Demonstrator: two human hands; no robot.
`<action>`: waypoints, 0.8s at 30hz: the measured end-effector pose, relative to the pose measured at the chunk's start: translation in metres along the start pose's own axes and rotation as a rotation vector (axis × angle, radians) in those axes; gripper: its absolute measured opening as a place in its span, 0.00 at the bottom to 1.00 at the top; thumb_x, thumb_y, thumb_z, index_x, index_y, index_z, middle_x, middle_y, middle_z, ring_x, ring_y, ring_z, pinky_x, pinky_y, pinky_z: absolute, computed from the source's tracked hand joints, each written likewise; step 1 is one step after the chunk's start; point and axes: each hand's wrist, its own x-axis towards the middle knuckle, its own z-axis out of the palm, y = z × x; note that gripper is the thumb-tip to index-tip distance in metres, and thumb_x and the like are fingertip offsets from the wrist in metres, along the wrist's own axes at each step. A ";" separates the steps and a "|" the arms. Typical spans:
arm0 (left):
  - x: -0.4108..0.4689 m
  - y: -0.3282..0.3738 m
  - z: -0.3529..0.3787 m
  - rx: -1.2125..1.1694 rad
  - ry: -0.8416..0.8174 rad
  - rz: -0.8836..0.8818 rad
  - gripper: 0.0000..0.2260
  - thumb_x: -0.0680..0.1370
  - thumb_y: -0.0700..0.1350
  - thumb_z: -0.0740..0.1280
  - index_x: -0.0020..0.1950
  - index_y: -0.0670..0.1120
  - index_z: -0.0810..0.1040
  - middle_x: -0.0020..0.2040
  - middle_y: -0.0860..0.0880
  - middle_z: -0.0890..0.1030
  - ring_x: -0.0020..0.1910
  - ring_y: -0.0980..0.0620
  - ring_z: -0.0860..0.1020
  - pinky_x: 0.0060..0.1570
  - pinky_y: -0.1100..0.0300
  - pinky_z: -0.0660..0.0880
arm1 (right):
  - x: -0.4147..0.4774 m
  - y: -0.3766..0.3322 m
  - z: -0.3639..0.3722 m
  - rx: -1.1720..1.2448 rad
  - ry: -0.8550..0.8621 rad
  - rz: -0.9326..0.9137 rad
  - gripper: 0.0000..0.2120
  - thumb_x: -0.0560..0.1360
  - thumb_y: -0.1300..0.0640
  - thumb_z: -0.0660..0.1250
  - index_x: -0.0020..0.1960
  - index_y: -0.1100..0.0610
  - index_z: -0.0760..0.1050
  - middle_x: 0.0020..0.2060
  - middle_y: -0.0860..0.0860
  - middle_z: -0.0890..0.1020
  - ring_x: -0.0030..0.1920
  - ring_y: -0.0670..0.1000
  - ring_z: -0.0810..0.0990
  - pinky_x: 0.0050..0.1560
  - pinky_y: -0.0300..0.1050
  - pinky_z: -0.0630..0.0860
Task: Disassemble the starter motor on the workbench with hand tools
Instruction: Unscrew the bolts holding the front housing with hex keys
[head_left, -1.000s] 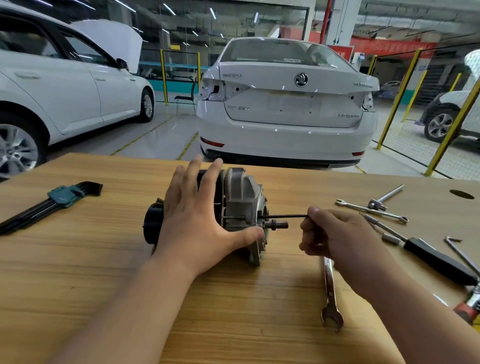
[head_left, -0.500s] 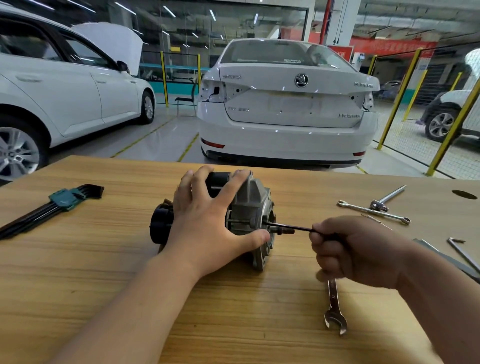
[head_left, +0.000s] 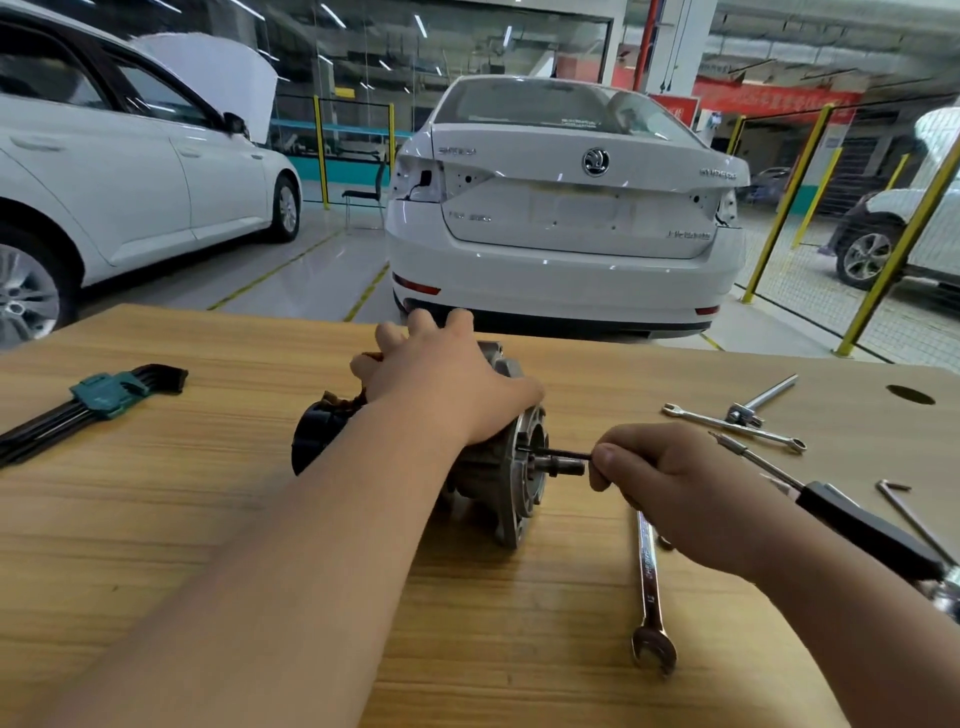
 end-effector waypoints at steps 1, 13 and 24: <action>0.001 0.002 -0.001 -0.004 0.001 -0.003 0.40 0.68 0.70 0.65 0.75 0.54 0.58 0.72 0.45 0.64 0.69 0.39 0.59 0.62 0.41 0.66 | -0.001 0.000 0.000 -0.047 0.022 -0.041 0.10 0.77 0.45 0.57 0.41 0.40 0.75 0.25 0.45 0.71 0.25 0.43 0.66 0.27 0.38 0.64; -0.012 0.003 -0.007 -0.043 0.142 0.009 0.27 0.73 0.62 0.66 0.68 0.56 0.64 0.65 0.49 0.71 0.65 0.40 0.63 0.48 0.48 0.67 | -0.010 -0.012 0.004 -0.578 0.303 -0.347 0.07 0.75 0.50 0.68 0.43 0.48 0.84 0.36 0.39 0.73 0.46 0.50 0.71 0.47 0.48 0.71; -0.008 -0.002 -0.009 0.082 0.119 0.001 0.30 0.71 0.70 0.64 0.65 0.53 0.69 0.59 0.50 0.74 0.64 0.42 0.65 0.46 0.49 0.67 | -0.008 -0.029 0.007 -0.740 0.199 -0.292 0.05 0.79 0.45 0.58 0.48 0.43 0.71 0.44 0.42 0.66 0.41 0.46 0.63 0.46 0.41 0.62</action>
